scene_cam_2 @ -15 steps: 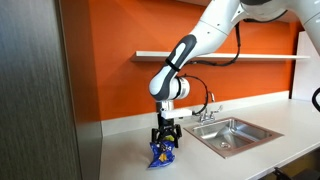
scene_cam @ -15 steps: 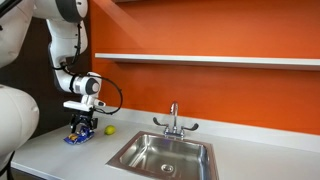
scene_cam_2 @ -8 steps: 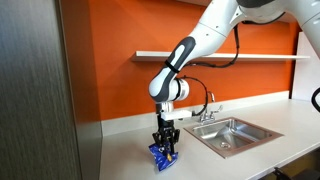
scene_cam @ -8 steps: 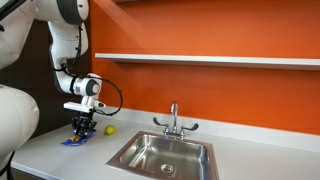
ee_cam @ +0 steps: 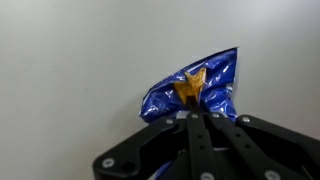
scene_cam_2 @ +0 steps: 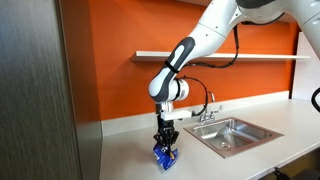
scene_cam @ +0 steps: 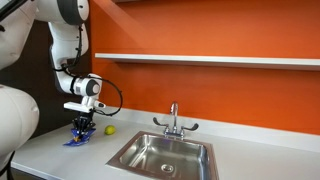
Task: Put the blue packet on the bottom shelf
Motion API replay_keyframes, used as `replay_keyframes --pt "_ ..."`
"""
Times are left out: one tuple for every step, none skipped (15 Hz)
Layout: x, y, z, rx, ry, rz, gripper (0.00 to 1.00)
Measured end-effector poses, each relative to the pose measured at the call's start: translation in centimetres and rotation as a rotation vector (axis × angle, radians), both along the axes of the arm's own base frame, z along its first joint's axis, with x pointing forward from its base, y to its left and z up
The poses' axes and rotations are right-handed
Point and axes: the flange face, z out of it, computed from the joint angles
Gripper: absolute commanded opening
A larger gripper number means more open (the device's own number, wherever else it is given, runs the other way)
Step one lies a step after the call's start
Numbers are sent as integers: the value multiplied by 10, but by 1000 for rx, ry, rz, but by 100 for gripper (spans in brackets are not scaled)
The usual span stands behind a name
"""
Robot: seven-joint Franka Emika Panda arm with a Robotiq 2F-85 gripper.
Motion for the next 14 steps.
replay_keyframes --pt "0 0 0 -1 0 -2 0" --pt "1 -1 0 -1 0 -5 0" --pt "2 -2 1 -2 -1 -8 0" --pt "3 -3 2 -3 -3 -12 0" --pt "5 -4 4 -5 -5 -20 0" --pt "6 -6 6 -9 -7 -30 0" --pt "7 -8 10 -12 -7 -39 0" --pt "7 -10 15 -16 -8 -48 0" --pt "8 -11 20 -20 -10 -58 0" --pt "8 -12 26 -23 -13 -66 0" --pt "7 -14 31 -27 -14 -74 0" --pt "6 -15 37 -30 -15 -80 0" --pt "4 -16 42 -32 -18 -81 0" --pt "2 -18 47 -34 -21 -81 0"
